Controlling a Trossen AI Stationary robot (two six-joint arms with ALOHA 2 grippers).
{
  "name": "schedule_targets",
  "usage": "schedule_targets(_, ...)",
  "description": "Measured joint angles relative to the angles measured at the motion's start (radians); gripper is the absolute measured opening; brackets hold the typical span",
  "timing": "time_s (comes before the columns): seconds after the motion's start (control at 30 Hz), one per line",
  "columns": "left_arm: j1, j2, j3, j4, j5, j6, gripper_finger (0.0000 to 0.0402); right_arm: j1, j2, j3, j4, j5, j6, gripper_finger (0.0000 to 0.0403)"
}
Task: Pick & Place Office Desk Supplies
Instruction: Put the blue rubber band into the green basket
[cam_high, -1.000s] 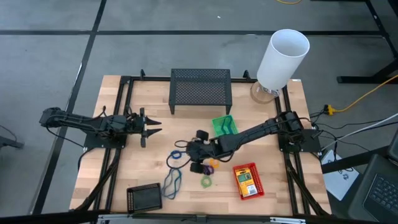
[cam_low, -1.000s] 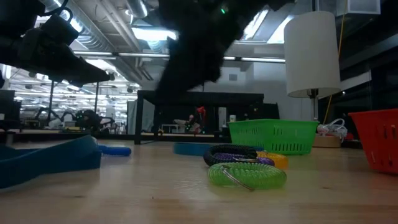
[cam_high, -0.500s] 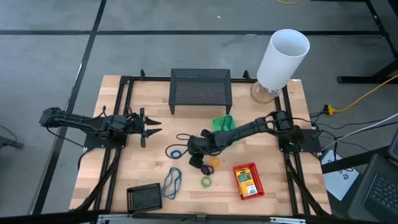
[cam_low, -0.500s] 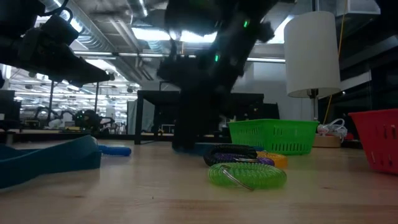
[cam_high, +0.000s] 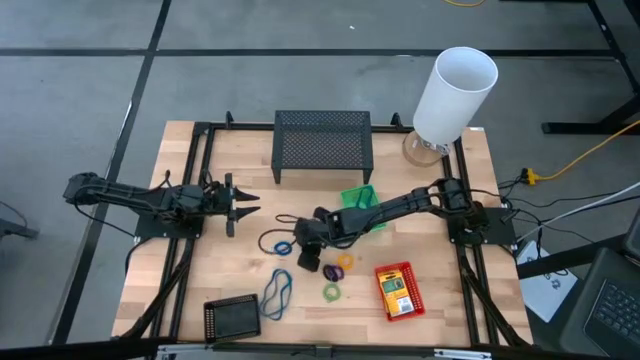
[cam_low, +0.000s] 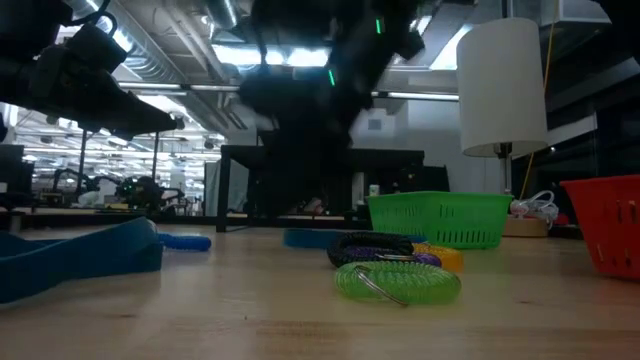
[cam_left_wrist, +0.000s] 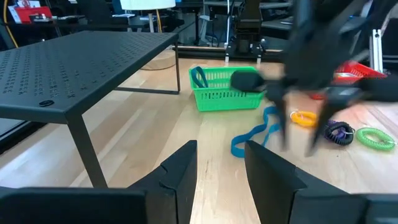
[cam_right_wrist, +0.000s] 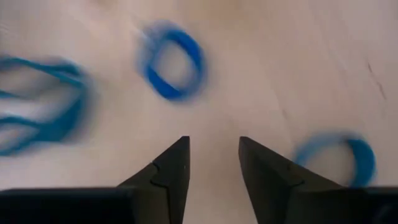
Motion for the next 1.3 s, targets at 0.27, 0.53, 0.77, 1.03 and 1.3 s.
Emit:
schedule_targets(0.27,0.000,0.000,0.000,0.008,-0.001,-0.006,0.0129,0.027,-0.002,0.083,-0.142,0.305,-0.042,0.0153)
schedule_targets(0.53,0.000,0.000,0.000,0.008,0.001,-0.074,0.0129,-0.027,-0.002,0.067,-0.307,0.265,0.077,0.0155)
schedule_targets(0.77,0.000,0.000,0.000,-0.002,0.003,-0.098,0.0129,-0.032,-0.002,0.045,-0.290,0.237,0.077,0.0155)
schedule_targets(1.03,0.000,0.000,0.000,-0.004,0.001,-0.071,0.0129,-0.073,-0.003,-0.073,-0.191,0.168,0.087,0.0155)
schedule_targets(1.3,0.000,0.000,0.000,-0.006,0.001,-0.063,0.0129,-0.086,-0.009,-0.102,-0.131,0.119,0.100,0.0156)
